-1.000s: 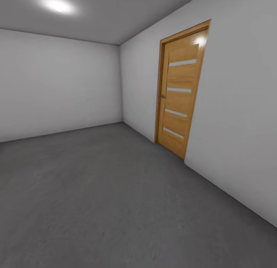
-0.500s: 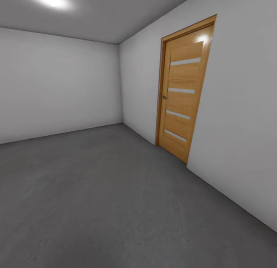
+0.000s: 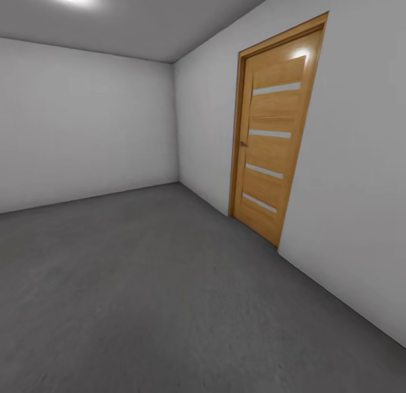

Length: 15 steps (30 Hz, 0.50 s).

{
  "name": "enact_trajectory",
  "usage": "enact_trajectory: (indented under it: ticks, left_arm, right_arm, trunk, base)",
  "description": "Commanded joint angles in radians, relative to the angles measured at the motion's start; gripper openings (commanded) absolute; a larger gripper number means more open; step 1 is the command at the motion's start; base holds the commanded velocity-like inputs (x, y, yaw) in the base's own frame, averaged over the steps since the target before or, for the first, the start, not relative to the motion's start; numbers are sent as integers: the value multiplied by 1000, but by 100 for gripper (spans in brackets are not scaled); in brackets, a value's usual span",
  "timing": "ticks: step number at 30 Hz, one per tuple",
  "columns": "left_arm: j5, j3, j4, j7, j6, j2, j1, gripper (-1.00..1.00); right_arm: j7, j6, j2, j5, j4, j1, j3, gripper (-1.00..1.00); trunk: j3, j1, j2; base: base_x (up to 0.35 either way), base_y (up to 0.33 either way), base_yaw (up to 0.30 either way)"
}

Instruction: Move the two storage containers from the living room to the garage. In the garage, place one container on the floor and stack the other container on top of it (either order is fine).

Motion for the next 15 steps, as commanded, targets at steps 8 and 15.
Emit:
enact_trajectory:
  ticks: [8, 15]
  left_arm:
    - [2, 1, 0, 0, -2, 0, 0, 100]
    - [2, 1, 0, 0, -2, 0, 0, 100]
  right_arm:
    - [0, -1, 0, 0, 0, 0, 2, 100]
    - [0, -1, 0, 0, 0, 0, 2, 100]
  trunk:
    - [-1, 1, 0]
    - [-1, 1, 0]
  base:
    - [324, 0, 0]
    - [324, 0, 0]
